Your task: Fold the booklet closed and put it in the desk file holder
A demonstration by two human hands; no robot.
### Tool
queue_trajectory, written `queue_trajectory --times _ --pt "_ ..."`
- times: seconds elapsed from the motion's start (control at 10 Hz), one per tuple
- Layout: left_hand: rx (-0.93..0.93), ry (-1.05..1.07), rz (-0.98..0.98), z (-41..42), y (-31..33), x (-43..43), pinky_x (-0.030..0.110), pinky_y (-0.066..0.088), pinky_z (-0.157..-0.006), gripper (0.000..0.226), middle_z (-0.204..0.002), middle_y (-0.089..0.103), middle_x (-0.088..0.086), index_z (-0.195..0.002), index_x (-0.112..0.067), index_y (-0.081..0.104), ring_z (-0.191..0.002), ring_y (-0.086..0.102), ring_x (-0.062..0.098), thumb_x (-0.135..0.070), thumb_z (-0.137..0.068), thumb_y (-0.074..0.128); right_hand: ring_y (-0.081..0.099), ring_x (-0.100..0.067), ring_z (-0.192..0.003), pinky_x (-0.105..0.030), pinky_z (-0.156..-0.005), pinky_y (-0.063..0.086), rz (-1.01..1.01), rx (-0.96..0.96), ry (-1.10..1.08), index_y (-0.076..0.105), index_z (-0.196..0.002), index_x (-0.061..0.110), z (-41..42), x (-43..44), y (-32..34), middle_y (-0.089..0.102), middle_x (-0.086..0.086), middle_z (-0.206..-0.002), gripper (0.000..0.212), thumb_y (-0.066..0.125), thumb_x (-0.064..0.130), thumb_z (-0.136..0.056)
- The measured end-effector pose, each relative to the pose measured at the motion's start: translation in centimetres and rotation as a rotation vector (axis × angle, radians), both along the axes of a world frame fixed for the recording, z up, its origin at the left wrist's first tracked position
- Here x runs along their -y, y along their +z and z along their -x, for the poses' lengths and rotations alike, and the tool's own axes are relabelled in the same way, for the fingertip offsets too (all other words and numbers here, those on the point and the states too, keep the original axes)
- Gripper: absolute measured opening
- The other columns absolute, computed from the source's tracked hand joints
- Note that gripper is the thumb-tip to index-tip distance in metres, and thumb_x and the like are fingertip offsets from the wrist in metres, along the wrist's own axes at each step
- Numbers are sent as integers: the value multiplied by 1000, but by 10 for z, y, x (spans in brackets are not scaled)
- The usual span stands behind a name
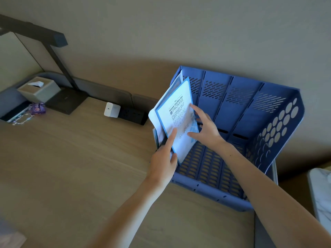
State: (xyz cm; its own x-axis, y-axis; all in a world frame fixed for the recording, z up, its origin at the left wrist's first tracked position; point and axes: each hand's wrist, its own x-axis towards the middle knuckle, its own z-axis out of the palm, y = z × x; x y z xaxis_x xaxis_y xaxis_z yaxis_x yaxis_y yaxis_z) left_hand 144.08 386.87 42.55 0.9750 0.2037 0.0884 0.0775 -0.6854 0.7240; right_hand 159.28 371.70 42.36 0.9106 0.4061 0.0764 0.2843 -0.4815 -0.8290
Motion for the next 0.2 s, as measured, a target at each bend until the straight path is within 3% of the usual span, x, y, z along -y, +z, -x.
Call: queue_trajectory --times 0.1,0.2 --pt "18 10 -39 19 14 -1 10 36 -49 77 -104 64 2 -147 -54 12 -56 47 3 -16 -95 55 52 -15 -119 -22 -87 41 -14 18 -41 25 -143 62 14 11 8 45 8 -129 98 76 10 -77" --pt "90 2 -81 34 25 -7 20 45 -56 76 -110 62 -4 -146 -54 11 -66 54 8 -21 -93 55 52 -15 -119 -17 -87 40 -15 38 -114 29 -147 50 35 18 20 44 6 -130 90 73 9 -80"
